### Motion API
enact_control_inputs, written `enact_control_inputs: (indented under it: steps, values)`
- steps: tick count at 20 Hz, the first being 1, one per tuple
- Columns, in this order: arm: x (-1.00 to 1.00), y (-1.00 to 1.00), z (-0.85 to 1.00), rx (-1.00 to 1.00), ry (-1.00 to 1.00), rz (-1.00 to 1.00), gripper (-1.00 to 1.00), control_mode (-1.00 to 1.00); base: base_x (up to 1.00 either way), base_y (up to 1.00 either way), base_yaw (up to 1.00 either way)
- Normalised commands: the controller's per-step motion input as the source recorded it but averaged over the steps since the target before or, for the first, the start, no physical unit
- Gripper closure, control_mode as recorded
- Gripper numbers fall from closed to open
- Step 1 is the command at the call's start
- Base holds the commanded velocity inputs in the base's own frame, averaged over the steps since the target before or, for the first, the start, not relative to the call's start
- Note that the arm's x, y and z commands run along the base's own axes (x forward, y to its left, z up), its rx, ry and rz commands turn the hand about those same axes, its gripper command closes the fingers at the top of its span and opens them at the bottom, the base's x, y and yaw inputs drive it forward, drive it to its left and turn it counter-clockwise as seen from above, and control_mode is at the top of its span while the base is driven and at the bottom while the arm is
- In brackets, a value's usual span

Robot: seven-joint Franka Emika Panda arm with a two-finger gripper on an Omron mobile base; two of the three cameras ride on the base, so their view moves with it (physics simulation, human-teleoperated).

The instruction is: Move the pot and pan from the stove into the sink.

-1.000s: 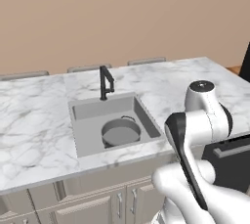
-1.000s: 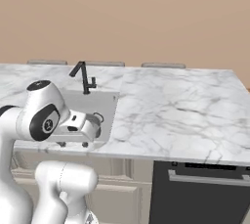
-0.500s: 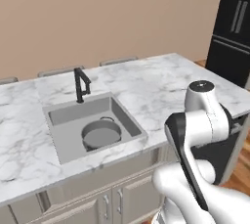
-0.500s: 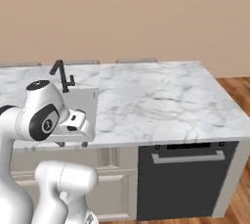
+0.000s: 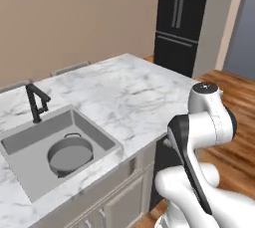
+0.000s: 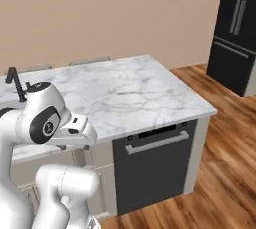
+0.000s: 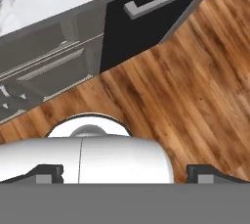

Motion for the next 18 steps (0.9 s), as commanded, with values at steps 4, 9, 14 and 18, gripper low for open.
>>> enact_control_inputs:
  steps: [4, 9, 14, 18]
  values:
    - [0.00, 0.00, 0.00, 0.00, 0.00, 0.00, -1.00, 1.00, 0.00, 0.00, -0.50]
    - [0.00, 0.00, 0.00, 0.00, 0.00, 0.00, -1.00, 1.00, 0.02, -0.04, -0.49]
    - [0.00, 0.00, 0.00, 0.00, 0.00, 0.00, -1.00, 1.00, 0.03, -0.05, -0.49]
    - [0.00, 0.00, 0.00, 0.00, 0.00, 0.00, -1.00, 1.00, 0.02, -0.05, -0.49]
